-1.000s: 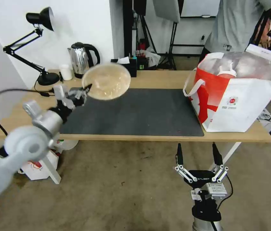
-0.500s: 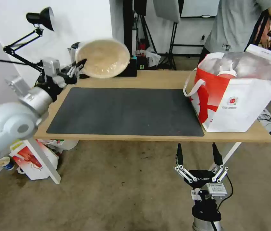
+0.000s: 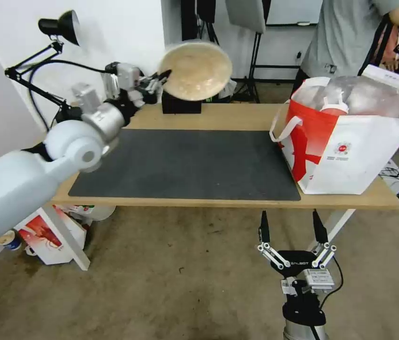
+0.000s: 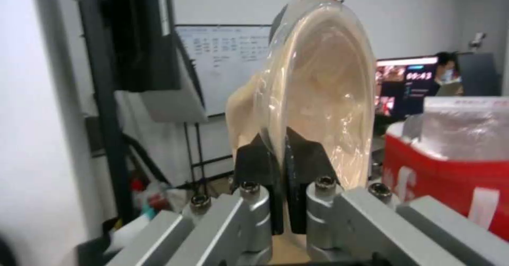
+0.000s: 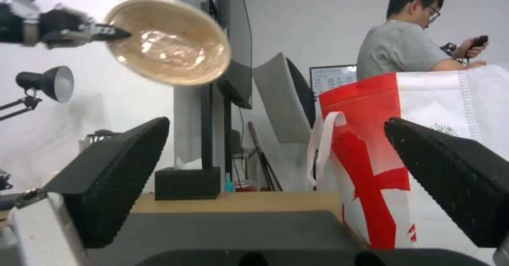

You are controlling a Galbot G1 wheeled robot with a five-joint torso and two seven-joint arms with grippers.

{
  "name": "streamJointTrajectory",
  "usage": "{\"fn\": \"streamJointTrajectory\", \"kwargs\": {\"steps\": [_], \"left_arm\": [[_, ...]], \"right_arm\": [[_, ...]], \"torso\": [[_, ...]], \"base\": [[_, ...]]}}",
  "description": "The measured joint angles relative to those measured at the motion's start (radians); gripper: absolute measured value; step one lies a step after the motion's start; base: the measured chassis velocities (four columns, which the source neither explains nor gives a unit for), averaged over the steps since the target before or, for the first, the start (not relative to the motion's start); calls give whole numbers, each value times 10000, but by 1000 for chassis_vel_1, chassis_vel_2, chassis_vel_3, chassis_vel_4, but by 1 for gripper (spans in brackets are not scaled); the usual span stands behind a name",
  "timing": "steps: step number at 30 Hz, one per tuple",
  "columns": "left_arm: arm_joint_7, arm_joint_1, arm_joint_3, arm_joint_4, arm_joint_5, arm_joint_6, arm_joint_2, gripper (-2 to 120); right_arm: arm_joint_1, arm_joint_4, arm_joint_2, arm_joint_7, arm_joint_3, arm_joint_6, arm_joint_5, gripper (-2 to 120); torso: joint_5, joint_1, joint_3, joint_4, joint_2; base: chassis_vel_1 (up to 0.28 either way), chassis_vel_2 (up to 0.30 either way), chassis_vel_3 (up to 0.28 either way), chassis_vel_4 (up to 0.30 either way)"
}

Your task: Pick up the trash from the table and place it into the takeout bag.

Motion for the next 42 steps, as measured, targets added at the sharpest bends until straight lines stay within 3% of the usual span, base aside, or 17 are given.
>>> {"fn": "streamJointTrajectory", "kwargs": {"steps": [8, 15, 18, 25, 33, 42], "left_arm": [[-247, -2211, 2045, 644, -267, 48, -1296, 1], [-310, -2928, 2580, 973, -380, 35, -1779, 1], [-412, -3763, 3230, 1472, -627, -18, -2527, 1], [-398, -4514, 3896, 2380, -713, -177, -3769, 1], [-373, -5522, 4765, 3907, -942, -289, -5935, 1], [-378, -5457, 4946, 4991, -1202, -424, -7386, 1]], "right_arm": [[0, 0, 1, 1, 0, 0, 0, 100], [0, 0, 1, 0, 0, 0, 0, 100], [0, 0, 1, 1, 0, 0, 0, 100], [0, 0, 0, 0, 0, 0, 0, 100], [0, 0, 1, 0, 0, 0, 0, 100], [0, 0, 1, 0, 0, 0, 0, 100]], "torso": [[0, 0, 0, 5, -1], [-1, 0, 0, 7, -1], [-2, 0, 0, 6, -1], [-1, 0, 0, 5, -1], [2, 0, -1, 3, -1], [-1, -1, 0, 6, -1]], "base": [[0, 0, 0, 0], [0, 0, 0, 0], [0, 0, 0, 0], [0, 0, 0, 0], [0, 0, 0, 0], [0, 0, 0, 0]]}}
